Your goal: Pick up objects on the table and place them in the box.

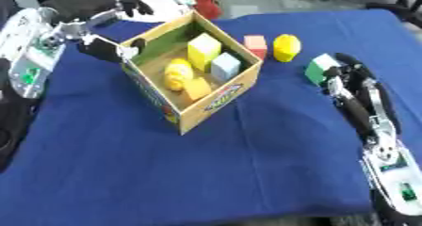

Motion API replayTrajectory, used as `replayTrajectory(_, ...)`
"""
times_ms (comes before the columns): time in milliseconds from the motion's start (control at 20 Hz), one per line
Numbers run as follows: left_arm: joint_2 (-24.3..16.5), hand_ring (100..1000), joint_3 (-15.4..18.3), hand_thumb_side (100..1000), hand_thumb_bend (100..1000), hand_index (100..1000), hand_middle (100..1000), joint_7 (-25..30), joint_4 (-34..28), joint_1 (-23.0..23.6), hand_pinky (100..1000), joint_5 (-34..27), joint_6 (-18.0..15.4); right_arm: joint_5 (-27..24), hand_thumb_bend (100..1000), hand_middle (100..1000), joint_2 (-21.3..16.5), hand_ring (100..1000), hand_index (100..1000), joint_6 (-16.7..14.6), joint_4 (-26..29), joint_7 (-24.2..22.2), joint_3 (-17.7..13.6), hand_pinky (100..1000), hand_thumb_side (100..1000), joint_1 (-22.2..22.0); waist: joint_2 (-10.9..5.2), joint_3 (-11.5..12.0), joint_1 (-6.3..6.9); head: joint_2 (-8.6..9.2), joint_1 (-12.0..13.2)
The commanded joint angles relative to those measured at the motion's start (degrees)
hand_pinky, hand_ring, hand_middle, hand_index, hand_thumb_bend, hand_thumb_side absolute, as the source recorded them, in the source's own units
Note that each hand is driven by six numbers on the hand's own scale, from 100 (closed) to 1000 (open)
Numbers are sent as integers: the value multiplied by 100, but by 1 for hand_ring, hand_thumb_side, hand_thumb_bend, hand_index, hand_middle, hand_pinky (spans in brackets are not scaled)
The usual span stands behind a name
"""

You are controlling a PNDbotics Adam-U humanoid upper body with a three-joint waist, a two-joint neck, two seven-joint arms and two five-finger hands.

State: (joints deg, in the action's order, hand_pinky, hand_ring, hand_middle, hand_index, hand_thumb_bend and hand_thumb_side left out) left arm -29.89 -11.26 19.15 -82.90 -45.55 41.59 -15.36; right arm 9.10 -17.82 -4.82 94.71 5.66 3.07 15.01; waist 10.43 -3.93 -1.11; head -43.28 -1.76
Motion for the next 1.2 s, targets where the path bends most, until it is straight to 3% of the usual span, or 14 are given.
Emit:
replayTrajectory(50,-421,630,251,318,100,824,649,-337,-720,283,783,-984,340,164,100,640,-839,616,903,102,100,-266,35,597,499,176,-128,45,-106,7,-37)
replayTrajectory(300,-485,596,529,418,100,818,608,-729,-1370,1210,773,-2274,841,360,100,718,-1760,680,938,165,-284,-948,226,638,443,463,-143,115,-169,-1,-47)
replayTrajectory(550,-291,579,769,494,100,811,589,-1021,-1762,1992,763,-2820,1056,697,100,839,-2298,792,993,36,-888,-1619,367,722,361,829,-139,155,-222,-9,-45)
replayTrajectory(700,-157,575,884,529,100,810,585,-1095,-1898,2338,759,-2936,1111,1052,100,909,-2498,879,1000,-136,-1336,-2130,415,788,318,1135,-140,174,-244,-18,-71)
replayTrajectory(850,-41,573,958,547,100,810,582,-1091,-1986,2577,757,-2987,1148,1565,205,956,-2620,939,1000,-337,-1820,-2634,393,841,284,1496,-140,206,-259,-13,-89)
replayTrajectory(1200,117,566,1050,570,100,809,577,-1054,-2084,2892,752,-3031,1180,2791,290,998,-2633,988,1000,-735,-2687,-3385,406,895,115,2210,-139,292,-284,1,-116)
